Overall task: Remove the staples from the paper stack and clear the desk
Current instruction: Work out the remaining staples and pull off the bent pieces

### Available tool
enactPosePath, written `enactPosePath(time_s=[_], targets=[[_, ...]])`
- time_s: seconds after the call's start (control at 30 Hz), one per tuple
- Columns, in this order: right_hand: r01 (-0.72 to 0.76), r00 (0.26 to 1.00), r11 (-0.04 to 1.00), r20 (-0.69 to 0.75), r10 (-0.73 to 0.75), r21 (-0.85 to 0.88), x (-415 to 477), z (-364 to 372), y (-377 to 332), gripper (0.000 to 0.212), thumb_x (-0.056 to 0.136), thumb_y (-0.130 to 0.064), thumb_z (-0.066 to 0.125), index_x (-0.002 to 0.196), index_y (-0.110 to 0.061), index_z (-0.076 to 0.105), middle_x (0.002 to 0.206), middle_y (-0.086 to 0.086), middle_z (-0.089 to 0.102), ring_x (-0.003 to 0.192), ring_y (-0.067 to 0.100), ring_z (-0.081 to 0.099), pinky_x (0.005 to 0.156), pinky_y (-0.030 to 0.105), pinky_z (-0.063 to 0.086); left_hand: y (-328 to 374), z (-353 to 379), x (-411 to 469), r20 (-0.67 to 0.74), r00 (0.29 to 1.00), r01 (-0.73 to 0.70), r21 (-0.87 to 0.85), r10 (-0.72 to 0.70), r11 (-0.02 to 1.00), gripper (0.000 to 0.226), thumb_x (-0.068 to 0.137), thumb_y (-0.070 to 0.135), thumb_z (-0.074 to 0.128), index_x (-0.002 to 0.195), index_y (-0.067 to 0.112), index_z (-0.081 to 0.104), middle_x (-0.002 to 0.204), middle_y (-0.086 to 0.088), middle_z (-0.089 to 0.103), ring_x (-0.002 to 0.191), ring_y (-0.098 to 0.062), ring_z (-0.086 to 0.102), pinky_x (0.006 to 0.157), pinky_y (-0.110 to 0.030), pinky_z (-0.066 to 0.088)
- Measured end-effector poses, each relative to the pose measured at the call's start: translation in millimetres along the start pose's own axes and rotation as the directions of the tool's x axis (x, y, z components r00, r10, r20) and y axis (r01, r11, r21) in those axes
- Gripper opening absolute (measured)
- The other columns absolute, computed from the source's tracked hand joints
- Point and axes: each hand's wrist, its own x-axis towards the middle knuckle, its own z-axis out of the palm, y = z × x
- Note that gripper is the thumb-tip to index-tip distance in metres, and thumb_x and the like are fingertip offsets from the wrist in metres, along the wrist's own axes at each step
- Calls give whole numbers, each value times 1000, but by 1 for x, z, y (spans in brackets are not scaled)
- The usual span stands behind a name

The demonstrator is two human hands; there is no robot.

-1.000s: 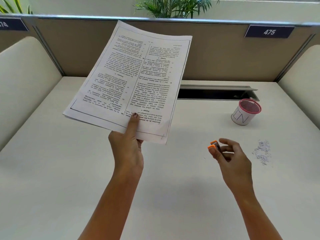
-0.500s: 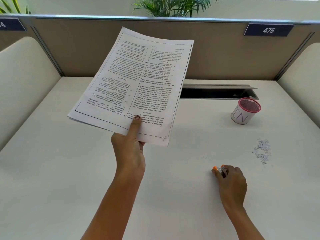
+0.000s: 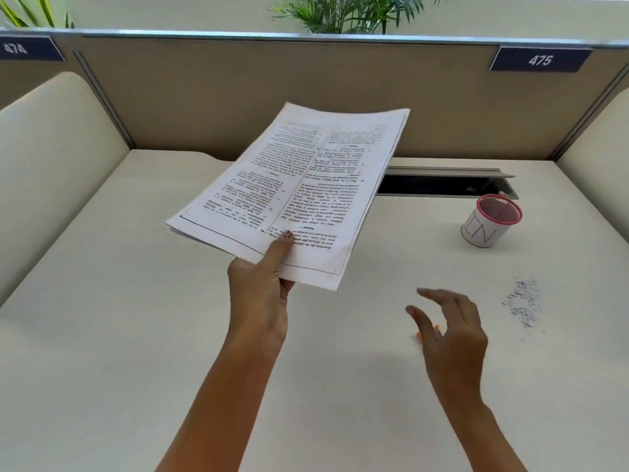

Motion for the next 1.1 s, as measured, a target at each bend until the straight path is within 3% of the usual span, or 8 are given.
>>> enactPosePath(time_s=[0.17,0.33,0.57,0.7,0.83,0.9,1.0,1.1], targets=[[443,896,882,-108,-430,164,43,-35,-79,25,79,-8,76,104,-8,70,110,7,65,111,24,58,95,37,46,-1,3,0,37,997,73,28,-74,997,38,86,-2,62,122,9,60,105,0,74,91,-15,72,65,-22,58],[597,793,756,-57,-607,268,62,-29,-108,15,81,-14,75,95,-11,75,112,6,68,115,23,59,102,49,40,4,7,-5,96,990,100,74,-107,992,31,87,-2,60,115,11,62,105,-2,75,93,-20,72,64,-25,59],[490,851,728,-82,-519,480,70,-19,-121,1,79,-5,75,79,-6,75,76,6,70,79,18,66,95,40,45,19,2,-5,165,973,142,117,-161,983,27,88,-1,58,115,5,61,104,-8,74,88,-20,73,62,-24,57],[401,906,735,-117,-407,547,79,-17,-131,6,78,1,74,79,-5,74,71,7,67,70,25,62,80,38,50,31,7,-11,220,961,122,202,-166,972,27,96,23,51,102,1,65,89,-15,75,77,-22,74,61,-25,58],[298,951,744,-124,-282,598,96,-16,-143,13,78,3,72,81,-10,72,76,2,68,74,18,64,70,27,48,40,16,-22,267,957,-160,163,113,973,36,90,36,52,105,7,67,99,-13,74,95,-24,72,76,-31,59],[252,967,740,-132,-218,624,105,-15,-148,14,78,0,72,82,-13,71,76,-2,67,74,13,62,71,25,46,43,20,-24,323,880,-441,282,348,852,29,91,29,59,113,12,65,109,-5,72,105,-17,67,84,-26,55],[190,980,724,-83,-181,663,114,-15,-156,12,80,-5,72,84,-15,71,78,-4,68,76,14,63,70,35,50,50,24,-19,463,692,-721,475,554,504,33,89,36,63,120,26,59,125,8,61,122,-10,54,95,-13,44],[76,989,659,29,-147,748,115,-17,-165,10,79,-9,73,88,-14,74,81,-1,73,78,19,69,73,40,56,58,30,-14,523,634,-759,563,570,328,20,90,40,59,108,47,58,116,25,61,127,-6,49,112,-37,35]])
